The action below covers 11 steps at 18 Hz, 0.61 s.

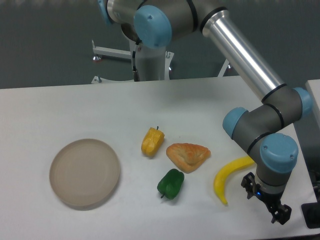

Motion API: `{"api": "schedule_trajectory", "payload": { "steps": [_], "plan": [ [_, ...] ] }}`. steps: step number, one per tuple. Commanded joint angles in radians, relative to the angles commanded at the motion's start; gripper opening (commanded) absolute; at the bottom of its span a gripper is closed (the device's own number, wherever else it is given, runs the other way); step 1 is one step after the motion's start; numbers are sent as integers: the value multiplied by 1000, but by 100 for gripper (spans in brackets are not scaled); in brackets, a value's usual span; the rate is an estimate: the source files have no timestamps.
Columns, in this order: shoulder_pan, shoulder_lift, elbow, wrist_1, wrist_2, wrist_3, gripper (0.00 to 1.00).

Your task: Pick up the green pepper from the table

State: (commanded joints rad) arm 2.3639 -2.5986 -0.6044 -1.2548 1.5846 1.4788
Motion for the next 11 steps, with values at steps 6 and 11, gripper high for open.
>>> {"api": "schedule_trajectory", "payload": {
  "steps": [6, 11],
  "plan": [
    [0, 2, -3, 0, 0, -2, 100],
    [-2, 9, -9, 0, -2, -26, 100]
  ]
}}
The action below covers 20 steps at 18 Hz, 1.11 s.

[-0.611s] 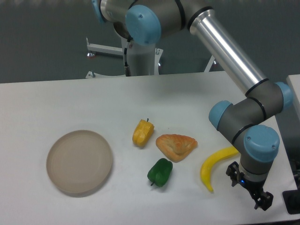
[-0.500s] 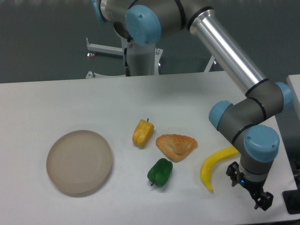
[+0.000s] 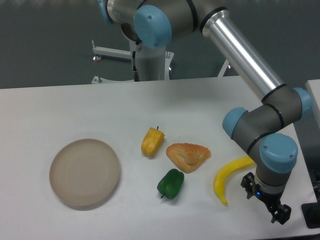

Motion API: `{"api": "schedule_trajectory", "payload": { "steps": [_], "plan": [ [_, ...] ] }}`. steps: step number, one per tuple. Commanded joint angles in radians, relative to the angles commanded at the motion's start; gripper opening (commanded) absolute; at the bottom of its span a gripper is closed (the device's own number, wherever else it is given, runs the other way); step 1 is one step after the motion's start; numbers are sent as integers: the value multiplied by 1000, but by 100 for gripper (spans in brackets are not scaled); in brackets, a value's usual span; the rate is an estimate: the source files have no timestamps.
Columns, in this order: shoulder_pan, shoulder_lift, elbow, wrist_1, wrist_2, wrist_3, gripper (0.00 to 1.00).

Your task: Pick up the green pepper from the table

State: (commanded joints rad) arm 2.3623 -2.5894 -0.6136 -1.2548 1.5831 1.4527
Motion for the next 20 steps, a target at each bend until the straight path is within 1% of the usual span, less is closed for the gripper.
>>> {"api": "schedule_trajectory", "payload": {
  "steps": [2, 4, 7, 9, 12, 14, 17, 19, 20],
  "plan": [
    [0, 5, 0, -2, 0, -17, 100],
    [-2, 14, -3, -6, -2, -93, 100],
    [-5, 46, -37, -12, -3, -162, 100],
    [-6, 87, -81, -12, -6, -245, 100],
    [-11, 170, -156, -11, -34, -450, 100],
    [-11, 233, -218, -9, -86, -546, 100],
    [-8, 323, -328, -3, -211, -746, 100],
    [-12, 362, -389, -2, -221, -834, 100],
    [-15, 377, -417, 2, -224, -854, 100]
  ]
}}
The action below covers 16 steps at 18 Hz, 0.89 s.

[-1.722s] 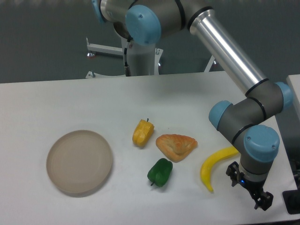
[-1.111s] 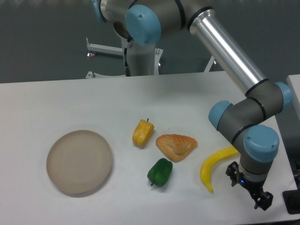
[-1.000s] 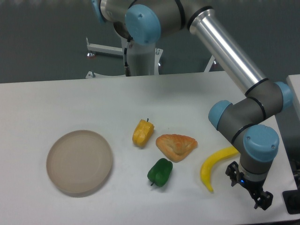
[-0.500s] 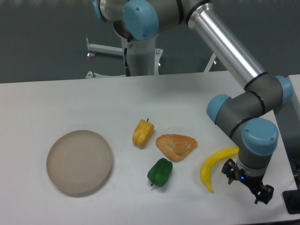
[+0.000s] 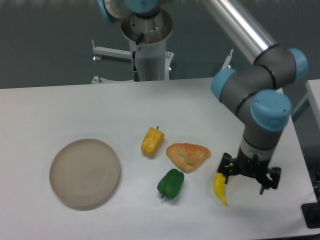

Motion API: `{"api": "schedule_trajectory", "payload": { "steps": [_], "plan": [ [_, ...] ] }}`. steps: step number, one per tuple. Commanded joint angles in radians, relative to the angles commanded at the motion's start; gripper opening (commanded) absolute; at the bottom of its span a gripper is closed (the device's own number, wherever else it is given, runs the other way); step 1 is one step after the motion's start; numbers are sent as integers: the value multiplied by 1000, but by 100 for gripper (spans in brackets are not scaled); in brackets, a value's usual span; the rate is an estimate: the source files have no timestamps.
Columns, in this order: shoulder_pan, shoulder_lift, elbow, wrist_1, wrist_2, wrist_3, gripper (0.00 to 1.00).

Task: Pick up the green pepper from the table
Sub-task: 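Raise the gripper and move it over toward the green pepper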

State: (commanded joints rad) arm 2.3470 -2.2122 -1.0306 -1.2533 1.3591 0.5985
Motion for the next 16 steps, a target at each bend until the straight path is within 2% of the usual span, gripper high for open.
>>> {"api": "schedule_trajectory", "payload": {
  "steps": [5, 9, 11, 14, 16],
  "plan": [
    [-43, 51, -109, 8, 3, -5, 100],
    [-71, 58, -160, 21, 5, 1, 100],
    [-87, 55, -201, 61, 5, 10, 100],
    [-89, 57, -264, 158, 5, 14, 100],
    [-98, 55, -282, 167, 11, 27, 100]
  ]
}}
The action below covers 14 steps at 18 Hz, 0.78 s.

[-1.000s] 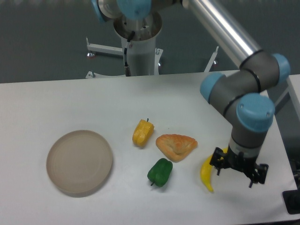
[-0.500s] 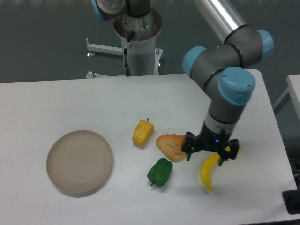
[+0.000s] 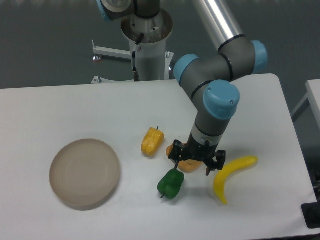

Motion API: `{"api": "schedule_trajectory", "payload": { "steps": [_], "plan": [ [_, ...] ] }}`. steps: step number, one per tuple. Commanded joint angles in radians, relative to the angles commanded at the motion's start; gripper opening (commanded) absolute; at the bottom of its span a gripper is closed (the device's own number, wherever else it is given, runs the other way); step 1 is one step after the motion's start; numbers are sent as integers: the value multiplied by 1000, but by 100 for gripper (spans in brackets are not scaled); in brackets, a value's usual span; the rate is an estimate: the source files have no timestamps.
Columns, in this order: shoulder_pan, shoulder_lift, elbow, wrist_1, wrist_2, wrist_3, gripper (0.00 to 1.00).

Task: Pick up the green pepper from the table
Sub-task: 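Raise the gripper and move it over toward the green pepper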

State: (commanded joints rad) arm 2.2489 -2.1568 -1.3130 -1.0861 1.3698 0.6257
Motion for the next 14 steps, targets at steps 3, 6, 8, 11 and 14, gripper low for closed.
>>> {"api": "schedule_trajectory", "payload": {
  "steps": [3, 6, 8, 11, 14],
  "plan": [
    [-23, -11, -5, 3, 34, 69, 100],
    [-26, -15, -8, 5, 32, 78, 100],
    [-31, -21, -8, 5, 34, 92, 100],
    [-35, -37, -9, 20, 34, 98, 100],
    [-52, -46, -15, 32, 35, 97, 100]
  ]
}}
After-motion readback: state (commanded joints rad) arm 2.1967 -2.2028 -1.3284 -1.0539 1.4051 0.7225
